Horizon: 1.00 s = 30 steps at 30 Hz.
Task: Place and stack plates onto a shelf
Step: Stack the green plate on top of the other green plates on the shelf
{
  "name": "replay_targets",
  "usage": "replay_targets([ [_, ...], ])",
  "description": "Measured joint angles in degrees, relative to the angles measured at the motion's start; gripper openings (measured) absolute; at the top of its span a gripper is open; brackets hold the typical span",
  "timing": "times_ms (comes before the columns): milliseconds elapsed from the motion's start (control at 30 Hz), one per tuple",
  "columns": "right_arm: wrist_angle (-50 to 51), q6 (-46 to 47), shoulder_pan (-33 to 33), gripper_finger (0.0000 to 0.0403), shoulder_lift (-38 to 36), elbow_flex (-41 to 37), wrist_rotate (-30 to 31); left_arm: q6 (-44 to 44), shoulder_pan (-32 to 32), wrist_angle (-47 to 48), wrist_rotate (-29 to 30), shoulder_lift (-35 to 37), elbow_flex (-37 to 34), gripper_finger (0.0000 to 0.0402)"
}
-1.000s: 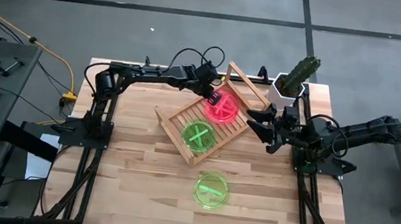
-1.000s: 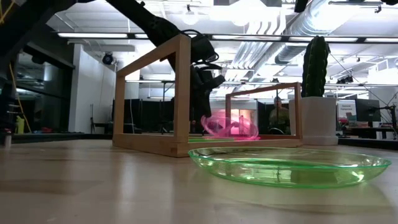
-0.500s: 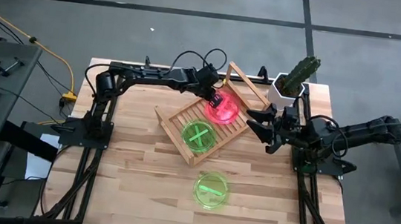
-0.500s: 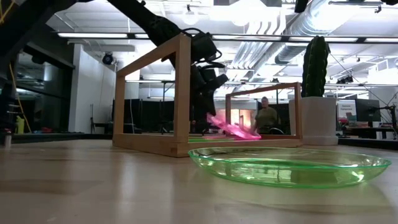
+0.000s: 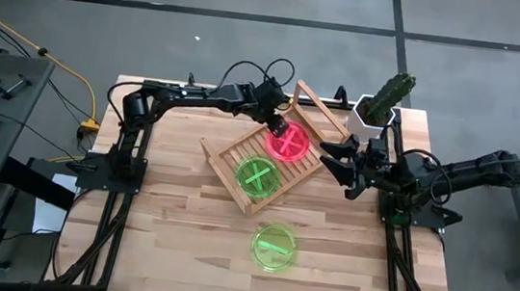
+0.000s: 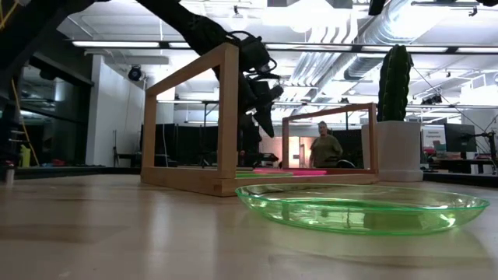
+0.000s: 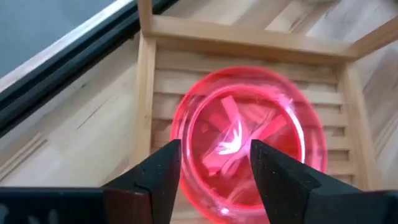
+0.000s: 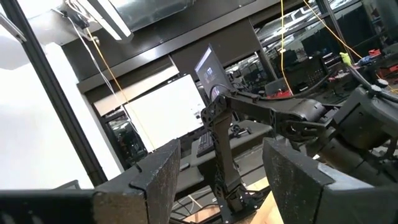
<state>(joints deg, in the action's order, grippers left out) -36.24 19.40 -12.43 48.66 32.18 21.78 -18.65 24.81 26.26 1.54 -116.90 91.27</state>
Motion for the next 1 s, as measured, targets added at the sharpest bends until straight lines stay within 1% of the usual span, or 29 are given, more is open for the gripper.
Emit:
replay_targets([
  [67, 0.01, 0.0, 0.0, 0.021, 0.0, 0.0, 0.0, 1.09, 0.31, 1.01, -1.41, 0.65, 0.23, 0.0188],
  [200, -0.25, -0.16, 0.02, 0.021, 0.0, 0.0, -0.02, 3.61, 0.51, 0.3, -9.2, 4.71, 0.36, 0.0187],
  [267, -0.29, -0.27, 0.02, 0.021, 0.0, 0.0, 0.03, 5.37, 0.13, -0.2, -12.2, 7.5, 0.39, 0.0184],
  [400, -0.26, -0.39, 0.02, 0.021, 0.0, 0.0, 0.31, 6.87, -2.19, -3.19, -13.36, 14.94, 0.22, 0.0176],
  [467, -0.03, -0.39, 0.02, 0.021, 0.0, 0.0, 0.44, 7.07, -3.88, -8.77, -13.44, 19.63, -2.03, 0.0174],
  [567, 0.04, -0.39, 0.02, 0.021, 0.0, 0.0, 0.48, 6.84, -6.48, -18.48, -13.18, 27.96, -9.09, 0.0173],
  [700, 0.36, -0.39, 0.02, 0.021, 0.0, 0.0, 0.48, 5.35, -10.37, -31.85, -13.0, 39.86, -21.47, 0.0172],
  [767, 0.43, -0.39, 0.02, 0.021, 0.0, 0.0, 0.5, 5.29, -12.45, -36.42, -12.61, 45.66, -27.54, 0.0172],
  [867, 0.43, -0.39, 0.02, 0.021, 0.0, 0.0, 0.5, 5.27, -15.57, -39.94, -9.33, 53.62, -34.98, 0.0172],
  [1000, 0.45, -0.39, 0.02, 0.021, 0.01, 0.0, 0.5, 5.24, -18.43, -39.95, -3.52, 62.71, -41.63, 0.0172],
])
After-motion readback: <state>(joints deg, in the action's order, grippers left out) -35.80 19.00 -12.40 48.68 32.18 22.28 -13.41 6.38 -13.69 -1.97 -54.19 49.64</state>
